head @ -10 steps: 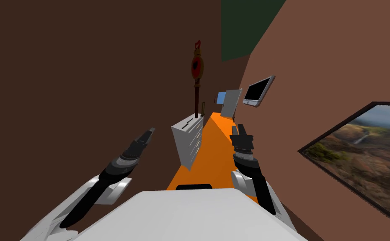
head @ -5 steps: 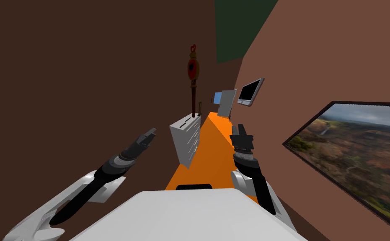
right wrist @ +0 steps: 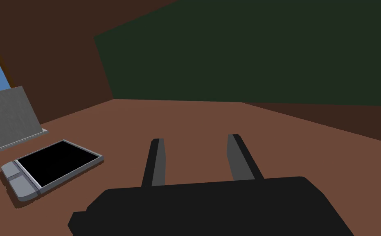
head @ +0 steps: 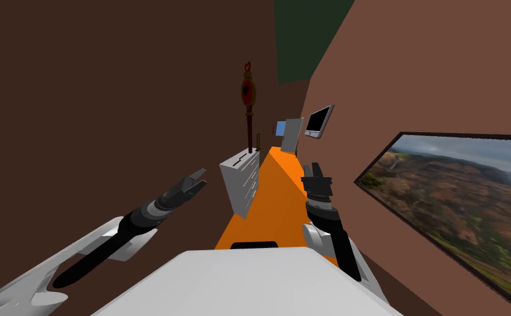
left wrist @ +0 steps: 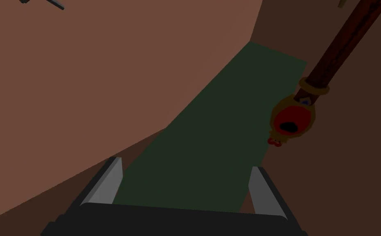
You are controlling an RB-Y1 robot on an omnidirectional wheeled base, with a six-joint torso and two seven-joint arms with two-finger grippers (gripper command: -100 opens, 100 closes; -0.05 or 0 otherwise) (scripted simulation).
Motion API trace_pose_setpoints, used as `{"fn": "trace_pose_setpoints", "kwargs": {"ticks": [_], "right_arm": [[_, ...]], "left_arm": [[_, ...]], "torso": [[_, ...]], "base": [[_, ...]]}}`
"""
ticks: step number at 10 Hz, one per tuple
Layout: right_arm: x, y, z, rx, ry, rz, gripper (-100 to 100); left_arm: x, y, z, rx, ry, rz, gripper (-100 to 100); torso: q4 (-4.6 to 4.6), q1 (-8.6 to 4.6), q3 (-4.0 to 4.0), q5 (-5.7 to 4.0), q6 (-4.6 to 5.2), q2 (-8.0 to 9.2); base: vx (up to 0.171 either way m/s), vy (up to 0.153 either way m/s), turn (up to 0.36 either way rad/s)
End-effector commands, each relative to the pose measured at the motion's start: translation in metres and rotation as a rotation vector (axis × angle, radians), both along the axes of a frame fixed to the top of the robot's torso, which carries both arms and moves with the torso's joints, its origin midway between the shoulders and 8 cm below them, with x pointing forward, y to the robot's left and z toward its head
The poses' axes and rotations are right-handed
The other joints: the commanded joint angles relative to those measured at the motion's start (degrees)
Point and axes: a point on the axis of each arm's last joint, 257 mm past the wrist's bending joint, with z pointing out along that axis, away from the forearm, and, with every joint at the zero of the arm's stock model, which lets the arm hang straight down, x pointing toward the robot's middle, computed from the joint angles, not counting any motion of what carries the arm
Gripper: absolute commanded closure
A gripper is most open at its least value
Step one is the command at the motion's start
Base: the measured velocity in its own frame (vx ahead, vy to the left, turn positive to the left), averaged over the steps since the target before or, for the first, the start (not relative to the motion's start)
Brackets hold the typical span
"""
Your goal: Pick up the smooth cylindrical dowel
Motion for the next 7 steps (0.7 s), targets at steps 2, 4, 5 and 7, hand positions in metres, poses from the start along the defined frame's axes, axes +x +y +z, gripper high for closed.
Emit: {"fn": "trace_pose_setpoints", "kwargs": {"ticks": [2,4,5,7], "right_arm": [[0.000,0.000,0.000,0.000,0.000,0.000,0],[0.000,0.000,0.000,0.000,0.000,0.000,0],[0.000,0.000,0.000,0.000,0.000,0.000,0],[0.000,0.000,0.000,0.000,0.000,0.000,0]], "left_arm": [[-0.005,-0.003,-0.010,0.153,-0.058,-0.022,-100],[-0.005,-0.007,-0.013,0.193,-0.051,-0.046,-100],[-0.008,-0.007,-0.020,0.283,-0.093,-0.056,-100],[-0.010,-0.007,-0.029,0.394,-0.135,-0.082,-100]], "torso": [[0.01,0.05,0.01,0.01,-0.05,0.01],[0.02,0.09,0.04,0.02,-0.05,0.05],[0.00,0.07,-0.03,0.02,-0.07,-0.07],[-0.01,0.07,-0.04,0.01,-0.06,-0.08]], "base": [[-0.076,0.000,-0.151],[-0.051,-0.001,-0.038],[-0.041,-0.015,-0.223],[-0.051,-0.004,-0.142]]}}
